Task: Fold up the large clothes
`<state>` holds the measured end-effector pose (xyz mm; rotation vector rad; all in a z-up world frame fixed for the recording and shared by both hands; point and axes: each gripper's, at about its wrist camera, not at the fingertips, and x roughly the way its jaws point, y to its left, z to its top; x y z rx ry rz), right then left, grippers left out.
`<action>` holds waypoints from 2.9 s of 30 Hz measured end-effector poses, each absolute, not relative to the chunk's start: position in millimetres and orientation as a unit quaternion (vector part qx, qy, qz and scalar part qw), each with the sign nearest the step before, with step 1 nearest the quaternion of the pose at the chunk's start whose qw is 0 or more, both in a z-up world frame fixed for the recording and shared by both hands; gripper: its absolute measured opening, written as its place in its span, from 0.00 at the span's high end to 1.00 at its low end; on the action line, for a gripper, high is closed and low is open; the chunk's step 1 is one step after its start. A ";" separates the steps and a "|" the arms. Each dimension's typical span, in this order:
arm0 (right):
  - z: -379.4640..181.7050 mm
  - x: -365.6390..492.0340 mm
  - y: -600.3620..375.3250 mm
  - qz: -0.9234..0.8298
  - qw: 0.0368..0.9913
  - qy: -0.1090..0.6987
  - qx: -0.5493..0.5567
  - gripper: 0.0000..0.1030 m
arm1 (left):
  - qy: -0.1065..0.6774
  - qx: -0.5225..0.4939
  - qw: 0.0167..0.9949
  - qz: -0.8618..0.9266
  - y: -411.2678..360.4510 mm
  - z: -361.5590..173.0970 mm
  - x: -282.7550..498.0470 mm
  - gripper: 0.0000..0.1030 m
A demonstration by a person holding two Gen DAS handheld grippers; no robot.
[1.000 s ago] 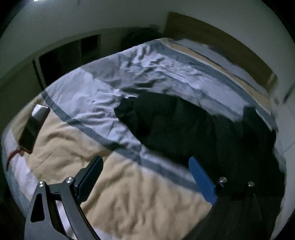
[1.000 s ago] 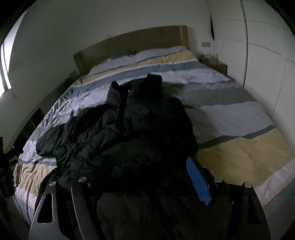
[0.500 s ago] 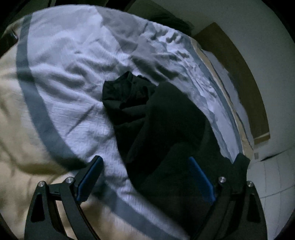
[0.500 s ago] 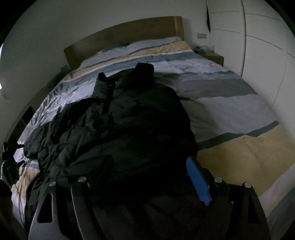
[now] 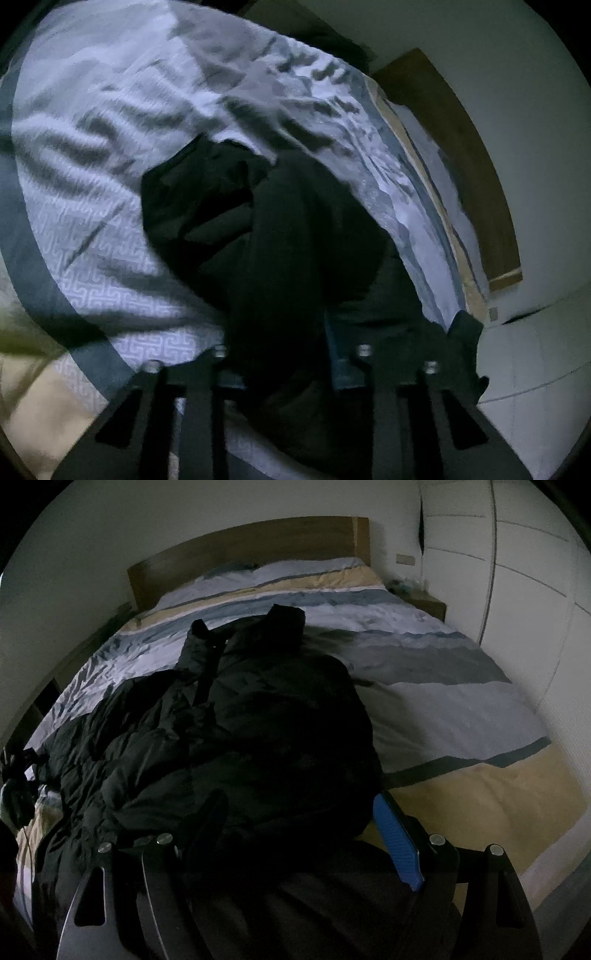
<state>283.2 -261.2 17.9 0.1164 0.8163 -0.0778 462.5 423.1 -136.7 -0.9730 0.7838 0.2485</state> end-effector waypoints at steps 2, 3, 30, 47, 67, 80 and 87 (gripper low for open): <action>22.3 280.3 -259.4 -0.038 0.918 0.393 0.050 0.22 | 0.365 -0.438 0.813 0.115 416.4 -128.2 463.0 0.89; 24.3 279.1 -258.9 -0.038 0.919 0.391 0.048 0.22 | 0.364 -0.428 0.819 0.115 412.5 -122.9 464.7 0.92; 101.3 191.4 -301.5 -0.028 0.944 0.320 0.070 0.22 | 0.326 -0.259 0.909 0.002 223.0 76.1 419.0 0.94; 103.6 146.5 -346.7 -0.039 0.946 0.302 0.112 0.22 | 0.393 -0.120 0.910 -0.059 42.5 41.0 390.6 0.94; 136.6 97.3 -330.8 -0.024 0.955 0.283 0.085 0.21 | 0.424 -0.023 0.901 -0.087 -32.0 30.8 322.6 0.56; 166.3 140.1 -231.3 0.085 0.957 0.276 0.017 0.21 | 0.341 -0.002 0.940 -0.011 82.8 168.1 294.4 0.54; 156.3 226.3 -145.0 0.161 0.948 0.272 -0.033 0.21 | 0.360 -0.019 0.933 0.002 109.1 114.6 345.8 0.53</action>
